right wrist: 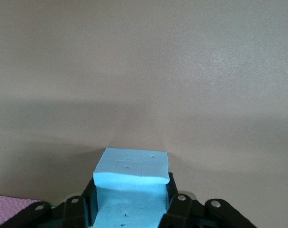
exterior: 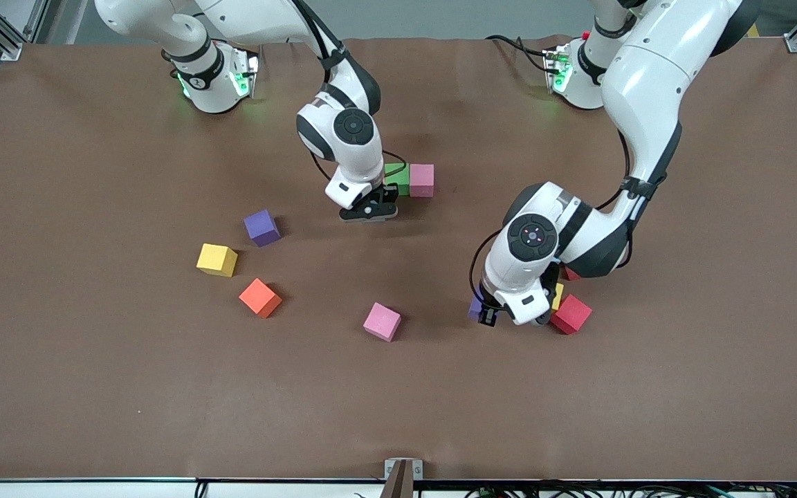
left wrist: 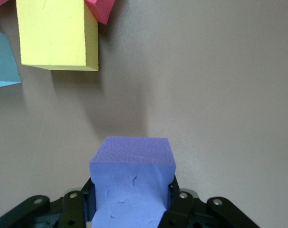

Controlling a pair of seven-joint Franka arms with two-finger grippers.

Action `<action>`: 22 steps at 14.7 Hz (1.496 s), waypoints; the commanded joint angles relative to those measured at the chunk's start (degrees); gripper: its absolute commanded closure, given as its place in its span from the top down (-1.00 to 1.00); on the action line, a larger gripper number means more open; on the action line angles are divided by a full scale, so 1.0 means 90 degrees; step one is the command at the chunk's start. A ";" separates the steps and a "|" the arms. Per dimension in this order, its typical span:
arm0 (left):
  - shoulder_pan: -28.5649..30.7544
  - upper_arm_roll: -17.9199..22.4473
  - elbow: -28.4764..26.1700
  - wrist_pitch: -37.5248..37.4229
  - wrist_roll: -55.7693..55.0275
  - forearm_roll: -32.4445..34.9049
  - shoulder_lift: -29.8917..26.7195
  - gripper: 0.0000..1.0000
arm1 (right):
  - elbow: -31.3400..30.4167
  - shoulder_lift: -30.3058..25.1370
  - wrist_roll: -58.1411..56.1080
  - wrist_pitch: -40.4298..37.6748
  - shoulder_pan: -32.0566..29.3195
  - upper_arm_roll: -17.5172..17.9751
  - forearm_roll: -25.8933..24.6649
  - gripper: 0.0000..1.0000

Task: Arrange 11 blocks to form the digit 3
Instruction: 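Carry the cyan cube with the right gripper next to the pink cube, then set the cyan cube down and open the right gripper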

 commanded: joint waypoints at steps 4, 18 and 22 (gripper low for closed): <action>0.0006 -0.0015 0.0020 -0.0125 -0.0011 -0.0073 -0.0080 -0.37 | -0.0323 -0.0187 0.0066 0.0084 0.0171 -0.0025 -0.0090 -0.93; -0.0023 -0.0015 0.0020 -0.0125 -0.0020 -0.0073 -0.0070 -0.37 | -0.0323 -0.0177 0.0075 0.0074 0.0210 -0.0025 -0.0090 -0.93; -0.0033 -0.0015 0.0020 -0.0125 -0.0011 -0.0073 -0.0070 -0.37 | -0.0322 -0.0177 0.0163 0.0035 0.0210 -0.0025 -0.0081 -0.92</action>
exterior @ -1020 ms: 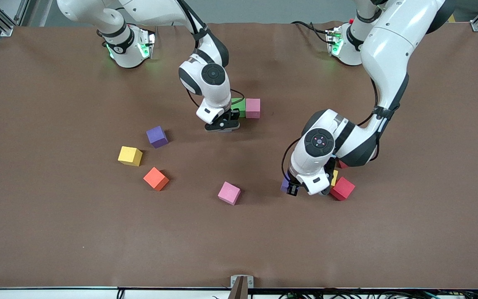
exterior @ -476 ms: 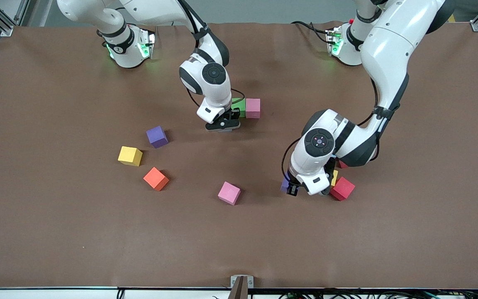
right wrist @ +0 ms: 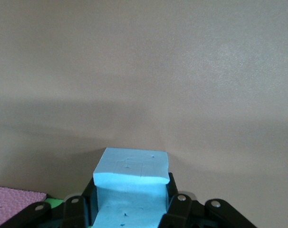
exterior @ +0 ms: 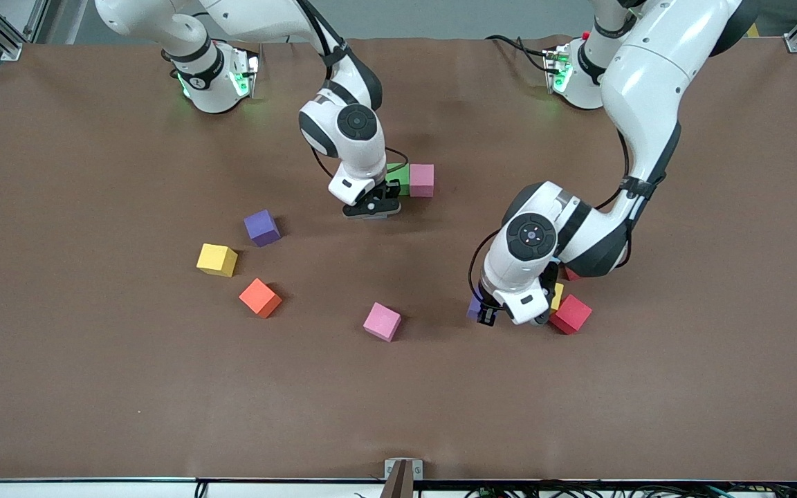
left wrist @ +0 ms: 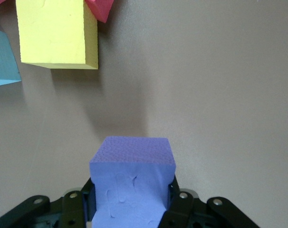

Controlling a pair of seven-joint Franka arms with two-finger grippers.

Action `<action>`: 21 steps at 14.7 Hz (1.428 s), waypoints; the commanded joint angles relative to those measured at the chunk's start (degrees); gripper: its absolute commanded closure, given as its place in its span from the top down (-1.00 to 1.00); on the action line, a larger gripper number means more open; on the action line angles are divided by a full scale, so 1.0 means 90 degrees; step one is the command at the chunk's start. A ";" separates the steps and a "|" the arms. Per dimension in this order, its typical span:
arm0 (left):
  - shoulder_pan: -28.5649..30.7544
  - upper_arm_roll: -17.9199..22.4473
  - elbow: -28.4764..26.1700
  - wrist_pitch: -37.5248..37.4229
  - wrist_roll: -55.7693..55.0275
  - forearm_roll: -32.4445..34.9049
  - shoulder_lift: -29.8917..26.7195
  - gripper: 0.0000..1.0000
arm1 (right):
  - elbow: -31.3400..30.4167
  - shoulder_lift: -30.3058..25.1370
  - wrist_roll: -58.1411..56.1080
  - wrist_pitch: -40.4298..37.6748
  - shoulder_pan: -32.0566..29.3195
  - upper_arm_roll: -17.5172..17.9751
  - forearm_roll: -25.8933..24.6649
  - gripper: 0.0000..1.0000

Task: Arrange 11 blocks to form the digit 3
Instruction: 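Set the cyan cube down and open the right gripper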

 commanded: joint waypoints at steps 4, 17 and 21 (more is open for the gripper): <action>-0.0001 -0.0010 0.0013 -0.0125 -0.0008 -0.0073 -0.0070 -0.37 | -0.0291 -0.0159 0.0154 0.0023 0.0117 -0.0025 -0.0052 -0.92; -0.0001 -0.0010 0.0013 -0.0125 -0.0008 -0.0073 -0.0070 -0.37 | -0.0272 -0.0169 0.0281 -0.0163 0.0165 -0.0015 -0.0052 -0.89; 0.0009 -0.0010 0.0013 -0.0125 -0.0017 -0.0073 -0.0080 -0.37 | -0.0262 -0.0159 0.0281 -0.0143 0.0165 -0.0015 -0.0052 -0.89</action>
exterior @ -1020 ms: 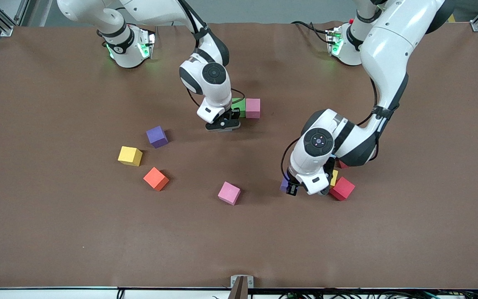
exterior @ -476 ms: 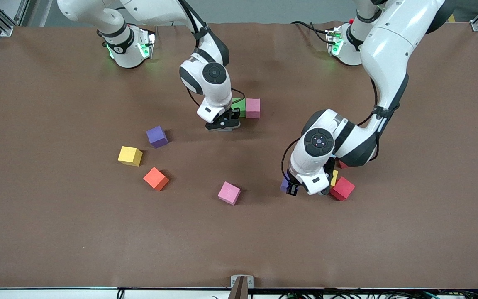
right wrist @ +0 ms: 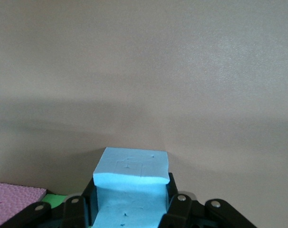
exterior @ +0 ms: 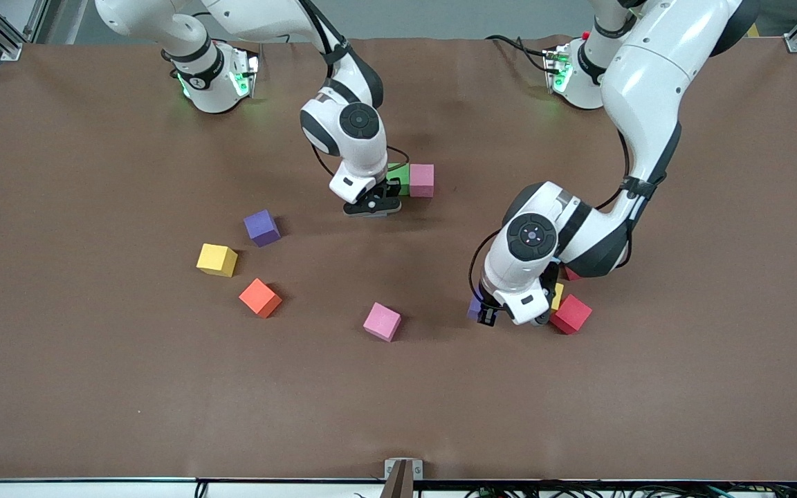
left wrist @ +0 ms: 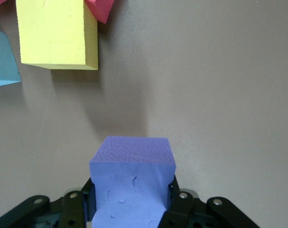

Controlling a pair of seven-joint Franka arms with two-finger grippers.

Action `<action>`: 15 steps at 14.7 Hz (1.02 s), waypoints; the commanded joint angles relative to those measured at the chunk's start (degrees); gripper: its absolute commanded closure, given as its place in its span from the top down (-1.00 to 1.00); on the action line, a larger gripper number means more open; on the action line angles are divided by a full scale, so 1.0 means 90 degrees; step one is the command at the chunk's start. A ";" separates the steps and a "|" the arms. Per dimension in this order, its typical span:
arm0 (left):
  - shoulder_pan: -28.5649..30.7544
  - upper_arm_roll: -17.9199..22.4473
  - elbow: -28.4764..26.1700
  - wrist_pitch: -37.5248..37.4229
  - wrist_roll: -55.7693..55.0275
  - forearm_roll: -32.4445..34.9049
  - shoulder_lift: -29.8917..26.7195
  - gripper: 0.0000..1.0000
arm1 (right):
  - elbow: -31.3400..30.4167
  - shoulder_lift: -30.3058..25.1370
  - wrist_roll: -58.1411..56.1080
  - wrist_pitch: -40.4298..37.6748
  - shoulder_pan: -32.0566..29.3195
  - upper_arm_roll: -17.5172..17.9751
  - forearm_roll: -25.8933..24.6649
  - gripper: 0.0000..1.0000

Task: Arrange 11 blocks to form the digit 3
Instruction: 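Set the cyan cube down and open the right gripper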

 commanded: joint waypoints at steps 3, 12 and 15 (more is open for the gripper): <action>-0.0001 -0.0010 0.0013 -0.0125 -0.0017 -0.0073 -0.0080 -0.37 | -0.0233 -0.0148 0.0188 -0.0023 0.0116 -0.0029 -0.0052 -0.73; 0.0018 -0.0010 0.0013 -0.0125 -0.0007 -0.0073 -0.0090 -0.37 | 0.0030 -0.0196 0.0188 -0.0217 0.0038 -0.0087 -0.0052 1.00; 0.0028 -0.0010 0.0013 -0.0125 -0.0007 -0.0073 -0.0090 -0.37 | 0.0099 -0.0537 0.0227 -0.0715 -0.0040 -0.0185 -0.0043 1.00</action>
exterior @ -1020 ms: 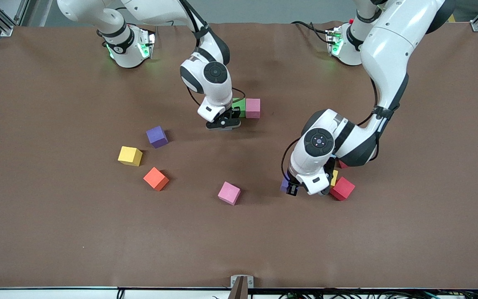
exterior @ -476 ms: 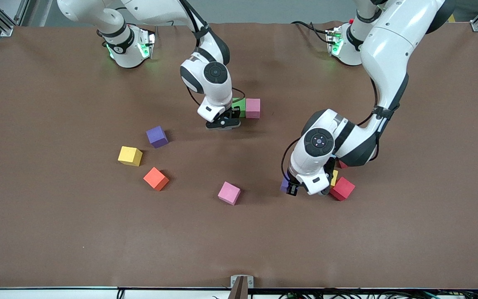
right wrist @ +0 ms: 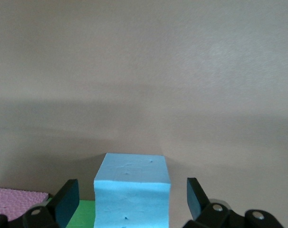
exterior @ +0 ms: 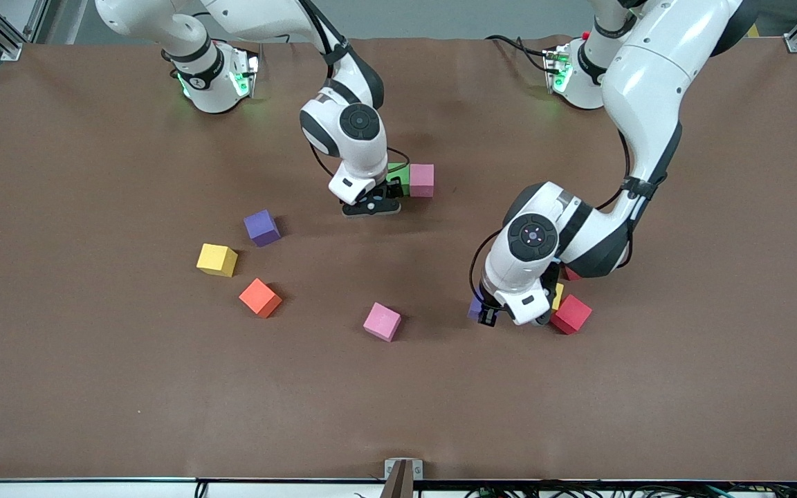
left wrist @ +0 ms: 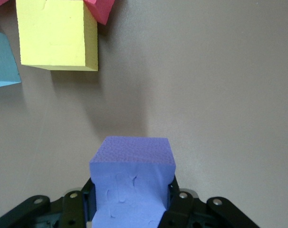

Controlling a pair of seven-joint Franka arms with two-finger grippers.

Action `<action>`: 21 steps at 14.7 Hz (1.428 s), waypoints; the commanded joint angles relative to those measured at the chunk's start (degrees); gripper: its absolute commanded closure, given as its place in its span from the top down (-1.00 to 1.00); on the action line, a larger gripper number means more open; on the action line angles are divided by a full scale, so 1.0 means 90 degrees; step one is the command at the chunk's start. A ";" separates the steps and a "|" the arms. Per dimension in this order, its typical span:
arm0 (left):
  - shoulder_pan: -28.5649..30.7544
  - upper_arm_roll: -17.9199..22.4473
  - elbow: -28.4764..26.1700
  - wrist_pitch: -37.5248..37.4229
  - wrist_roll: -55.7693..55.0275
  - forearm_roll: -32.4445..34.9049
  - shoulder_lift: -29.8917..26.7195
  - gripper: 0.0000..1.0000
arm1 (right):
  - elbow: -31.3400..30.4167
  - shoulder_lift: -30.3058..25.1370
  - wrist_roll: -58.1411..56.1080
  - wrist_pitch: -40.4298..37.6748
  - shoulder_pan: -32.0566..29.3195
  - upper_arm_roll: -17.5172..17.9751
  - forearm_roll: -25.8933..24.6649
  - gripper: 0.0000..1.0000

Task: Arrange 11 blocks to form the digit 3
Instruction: 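Set the cyan cube down and open the right gripper, then move the right gripper to the purple cube beside the yellow cube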

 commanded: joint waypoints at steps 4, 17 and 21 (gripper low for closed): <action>0.0015 -0.0010 0.0008 -0.0125 0.0003 -0.0073 -0.0080 -0.37 | -0.0220 -0.1278 0.0205 -0.1142 -0.0654 -0.0122 -0.0043 1.00; 0.0024 -0.0010 0.0008 -0.0125 0.0003 -0.0073 -0.0080 -0.37 | -0.1674 -0.2207 -0.0245 -0.0970 -0.2237 -0.0122 -0.0121 1.00; 0.0024 -0.0010 0.0008 -0.0125 0.0003 -0.0073 -0.0080 -0.37 | -0.1900 -0.2276 0.0845 -0.1075 -0.2609 -0.0122 -0.0092 1.00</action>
